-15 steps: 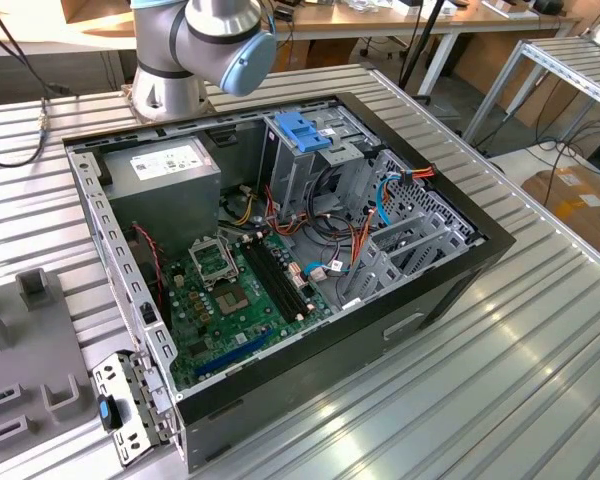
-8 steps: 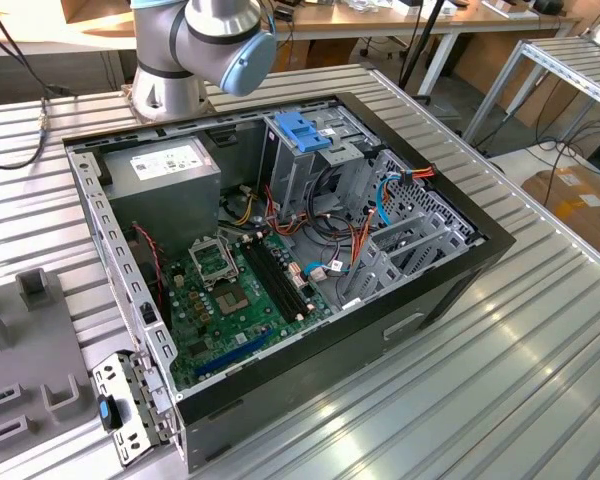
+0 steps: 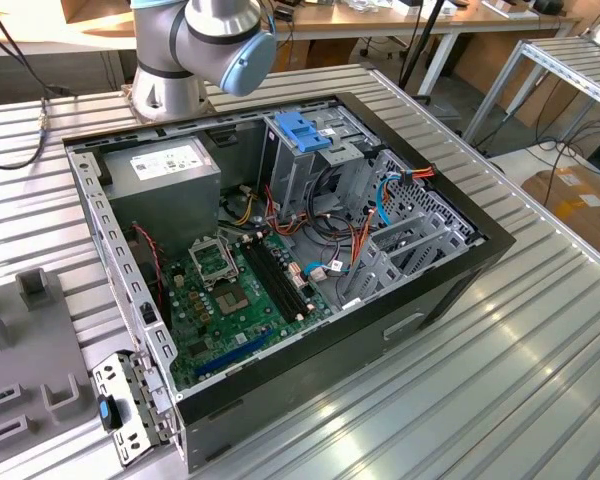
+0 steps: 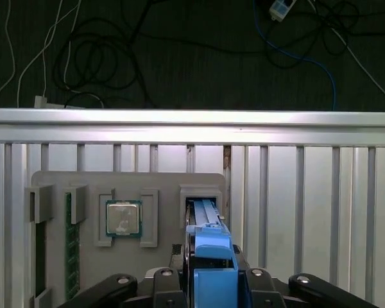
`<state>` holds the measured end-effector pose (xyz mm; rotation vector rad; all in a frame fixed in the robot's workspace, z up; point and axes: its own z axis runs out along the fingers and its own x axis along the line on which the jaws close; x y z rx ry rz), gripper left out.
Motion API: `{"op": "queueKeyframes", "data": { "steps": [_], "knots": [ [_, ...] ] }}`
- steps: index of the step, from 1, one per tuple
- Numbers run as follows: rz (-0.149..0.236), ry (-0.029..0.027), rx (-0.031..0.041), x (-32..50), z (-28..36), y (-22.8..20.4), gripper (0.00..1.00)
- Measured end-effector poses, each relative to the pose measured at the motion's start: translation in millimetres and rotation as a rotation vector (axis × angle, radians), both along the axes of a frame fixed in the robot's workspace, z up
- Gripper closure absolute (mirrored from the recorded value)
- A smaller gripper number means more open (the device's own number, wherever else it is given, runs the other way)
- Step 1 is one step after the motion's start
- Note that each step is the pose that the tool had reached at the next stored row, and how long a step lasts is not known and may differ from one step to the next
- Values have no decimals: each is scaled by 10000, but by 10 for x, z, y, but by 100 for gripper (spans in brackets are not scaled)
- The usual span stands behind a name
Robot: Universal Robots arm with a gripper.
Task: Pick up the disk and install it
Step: 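Pick up the disk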
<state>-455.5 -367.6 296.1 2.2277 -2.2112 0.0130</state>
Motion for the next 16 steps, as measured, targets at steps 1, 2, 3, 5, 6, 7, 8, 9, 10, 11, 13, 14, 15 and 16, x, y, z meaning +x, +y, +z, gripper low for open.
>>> {"op": "queueKeyframes", "data": {
  "steps": [1,2,3,5,6,7,8,9,10,11,13,14,15,16],
  "knots": [
    [0,0,0,0,0,0,63],
    [0,0,0,0,-1,0,63],
    [0,0,0,0,-1,0,63],
    [0,0,0,0,-2,0,63],
    [0,1,0,0,-3,0,63],
    [0,0,0,0,-3,0,63],
    [0,-2,1,0,-2,0,63],
    [0,-6,3,0,11,0,63],
    [0,-4,2,0,26,0,63],
    [0,-1,0,0,49,0,63],
    [-1,-1,0,0,108,0,63],
    [0,-3,1,0,107,0,63],
    [0,-4,2,0,94,0,63],
    [0,0,0,0,78,0,63]
  ]
}}
